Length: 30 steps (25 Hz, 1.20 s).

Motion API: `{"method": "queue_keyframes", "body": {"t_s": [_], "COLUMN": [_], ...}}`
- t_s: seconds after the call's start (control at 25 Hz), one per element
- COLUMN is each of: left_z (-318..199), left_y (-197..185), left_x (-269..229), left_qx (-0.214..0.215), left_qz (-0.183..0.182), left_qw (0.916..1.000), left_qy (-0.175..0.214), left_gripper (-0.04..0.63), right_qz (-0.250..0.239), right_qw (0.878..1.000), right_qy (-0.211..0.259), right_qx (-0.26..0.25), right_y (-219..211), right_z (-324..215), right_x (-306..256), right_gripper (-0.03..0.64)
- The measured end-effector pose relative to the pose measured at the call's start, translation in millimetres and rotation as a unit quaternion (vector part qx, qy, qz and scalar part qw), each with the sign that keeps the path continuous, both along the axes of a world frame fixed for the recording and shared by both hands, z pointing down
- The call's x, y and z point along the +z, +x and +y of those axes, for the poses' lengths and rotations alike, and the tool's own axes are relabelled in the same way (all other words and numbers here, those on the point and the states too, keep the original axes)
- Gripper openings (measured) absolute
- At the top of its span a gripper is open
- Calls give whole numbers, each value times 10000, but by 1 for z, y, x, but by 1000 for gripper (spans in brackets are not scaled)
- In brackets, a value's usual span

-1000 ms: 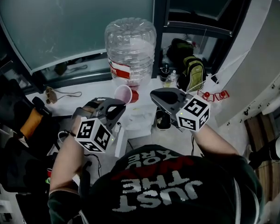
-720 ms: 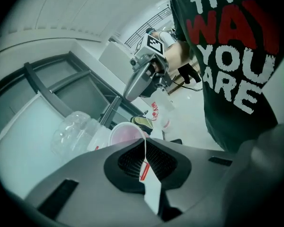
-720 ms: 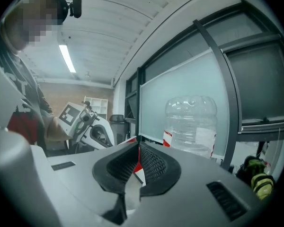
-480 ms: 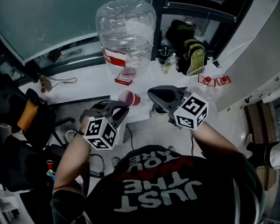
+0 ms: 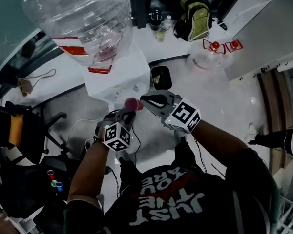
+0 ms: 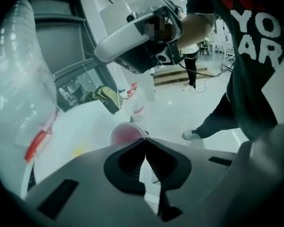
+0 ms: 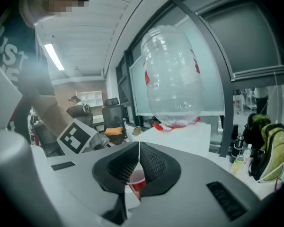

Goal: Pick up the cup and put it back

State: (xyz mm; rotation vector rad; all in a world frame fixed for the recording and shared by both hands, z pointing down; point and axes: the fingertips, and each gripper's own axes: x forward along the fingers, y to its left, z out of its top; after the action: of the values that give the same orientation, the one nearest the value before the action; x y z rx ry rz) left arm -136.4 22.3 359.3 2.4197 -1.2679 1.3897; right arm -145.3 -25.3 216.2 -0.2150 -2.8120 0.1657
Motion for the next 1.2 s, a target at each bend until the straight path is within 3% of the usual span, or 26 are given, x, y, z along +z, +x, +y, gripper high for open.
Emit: {"method": "queue_keyframes", "body": {"t_s": [0.36,0.56,0.72,0.92,1.2], "left_z": [-19,-25,-15,-32,-82], "left_y": [36,15,-11,-48,-92], "left_x": [256,401,492,572,626], "left_qx": [-177,-682,-1032,-1249,-1738], "left_qz": [18,-154,-551,-984,-1226], "left_qw": [9969,9912,9822,9754,9658], "left_qy": [-763,-1125,-1468,-1529,-1481], "left_gripper": [15,15,15,15,15], "right_qz": [426,687,896,907,897], "right_qw": [9989,9975,9955,9951,9941], "right_qy": [-167,-177,-320,-379,-591], "right_qx": [56,43,11,-36,137], "right_y": [27,38,48,55,67], "right_z": [-27,-39,-35,-36,-50], "right_x": [258,397,489,559,598], "right_gripper": [35,35,35,35,35]}}
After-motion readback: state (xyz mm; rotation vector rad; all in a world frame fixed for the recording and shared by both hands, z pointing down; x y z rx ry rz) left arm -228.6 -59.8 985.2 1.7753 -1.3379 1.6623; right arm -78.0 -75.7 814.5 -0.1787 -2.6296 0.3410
